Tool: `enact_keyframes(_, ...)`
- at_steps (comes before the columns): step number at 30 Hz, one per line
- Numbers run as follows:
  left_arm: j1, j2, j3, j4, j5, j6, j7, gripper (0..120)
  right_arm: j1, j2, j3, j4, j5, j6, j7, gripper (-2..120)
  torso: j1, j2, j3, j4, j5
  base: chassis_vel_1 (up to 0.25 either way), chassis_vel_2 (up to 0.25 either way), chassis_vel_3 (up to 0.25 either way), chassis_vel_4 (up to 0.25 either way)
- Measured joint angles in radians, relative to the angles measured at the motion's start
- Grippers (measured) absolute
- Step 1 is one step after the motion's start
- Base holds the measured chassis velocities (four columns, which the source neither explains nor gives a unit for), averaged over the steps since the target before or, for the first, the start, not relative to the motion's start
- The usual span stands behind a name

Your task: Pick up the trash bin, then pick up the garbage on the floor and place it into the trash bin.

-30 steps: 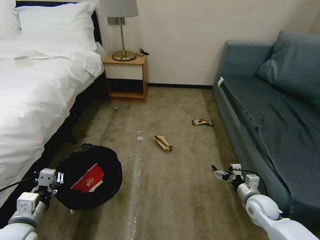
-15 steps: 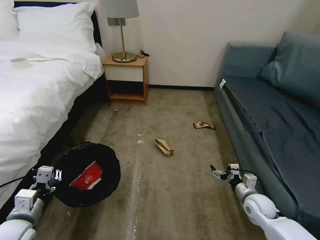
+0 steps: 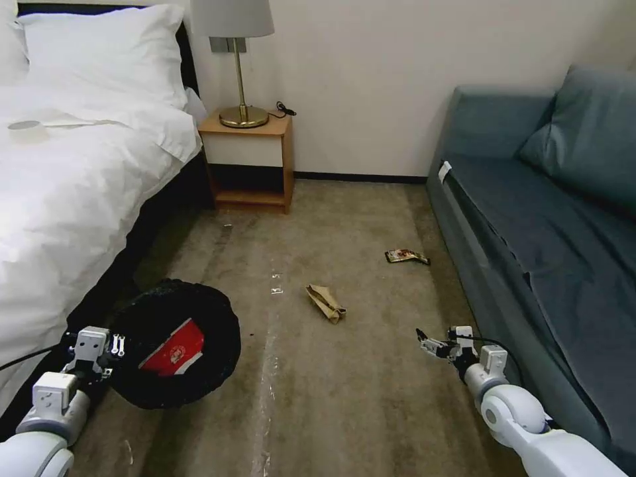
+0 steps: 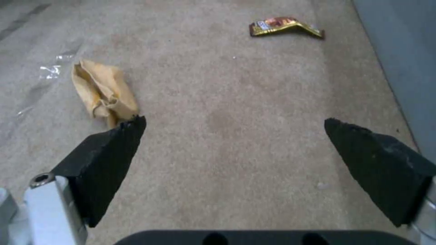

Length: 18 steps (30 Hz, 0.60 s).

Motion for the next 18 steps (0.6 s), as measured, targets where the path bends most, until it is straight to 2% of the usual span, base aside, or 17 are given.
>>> enact_keyframes(18,0.015,-0.007,-0.007,0.003,0.005,-0.016,0.005,3,-0.026,0.011,0.014,0.003,-0.023,0.002,0.000,100,0.000,0.000,0.000,0.0000,-0.0001,-0.086,0.082,0.080,-0.085)
